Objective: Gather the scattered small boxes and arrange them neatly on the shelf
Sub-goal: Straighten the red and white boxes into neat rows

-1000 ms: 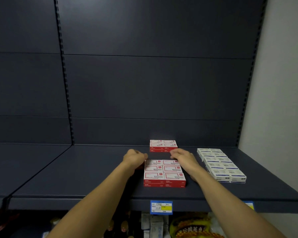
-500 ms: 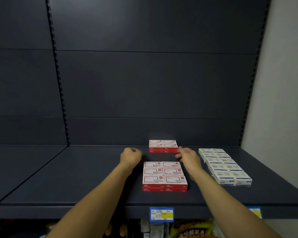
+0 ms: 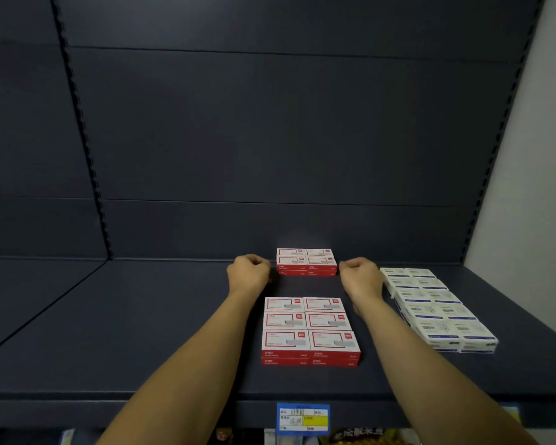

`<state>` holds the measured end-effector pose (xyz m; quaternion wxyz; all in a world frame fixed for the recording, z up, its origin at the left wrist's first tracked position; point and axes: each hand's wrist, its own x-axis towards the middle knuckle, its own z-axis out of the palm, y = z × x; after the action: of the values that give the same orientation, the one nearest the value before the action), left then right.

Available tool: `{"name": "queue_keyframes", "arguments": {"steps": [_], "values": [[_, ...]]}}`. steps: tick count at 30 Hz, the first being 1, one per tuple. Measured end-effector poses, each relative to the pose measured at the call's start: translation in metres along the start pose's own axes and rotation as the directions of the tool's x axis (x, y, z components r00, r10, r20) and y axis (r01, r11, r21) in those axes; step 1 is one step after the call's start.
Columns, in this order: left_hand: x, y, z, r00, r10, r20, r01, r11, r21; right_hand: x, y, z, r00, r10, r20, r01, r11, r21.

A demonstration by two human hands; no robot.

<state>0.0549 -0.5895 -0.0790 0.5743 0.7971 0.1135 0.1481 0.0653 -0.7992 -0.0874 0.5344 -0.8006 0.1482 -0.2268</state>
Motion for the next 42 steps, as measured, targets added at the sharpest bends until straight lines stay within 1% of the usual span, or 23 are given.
{"name": "queue_keyframes", "arguments": {"steps": [5,10,15,23,30,36,39,42], "values": [[0.016,0.004,0.011,1.000,-0.017,0.026,0.017,1.000,0.020,0.015,0.002,0.010,1.000,0.001,0.005,-0.001,1.000,-0.009],[0.023,0.005,0.020,0.997,0.003,0.073,-0.007,0.998,0.055,0.025,0.002,0.019,1.000,0.014,0.017,-0.013,0.999,-0.044],[0.028,0.002,0.022,0.998,-0.014,0.064,0.011,0.999,0.050,0.027,0.002,0.022,0.998,0.055,0.023,-0.054,0.998,-0.037],[0.030,0.003,0.021,0.997,-0.028,0.076,0.025,0.999,0.044,0.028,0.003,0.022,0.997,0.063,0.038,-0.062,0.998,-0.019],[0.022,0.004,0.015,0.996,-0.038,0.077,0.034,0.998,0.055,0.012,-0.004,0.013,0.995,0.065,0.077,-0.065,0.998,-0.004],[0.005,0.000,0.004,0.995,-0.064,0.074,0.060,0.997,0.047,-0.007,-0.011,0.001,0.985,0.119,0.124,-0.123,0.992,0.024],[-0.005,0.001,-0.001,0.993,-0.087,0.082,0.085,0.996,0.024,-0.016,-0.014,-0.006,0.973,0.175,0.149,-0.183,0.982,0.043],[-0.016,0.004,-0.008,0.992,-0.095,0.086,0.092,0.995,0.037,-0.024,-0.016,-0.015,0.959,0.221,0.180,-0.236,0.969,0.068]]}}
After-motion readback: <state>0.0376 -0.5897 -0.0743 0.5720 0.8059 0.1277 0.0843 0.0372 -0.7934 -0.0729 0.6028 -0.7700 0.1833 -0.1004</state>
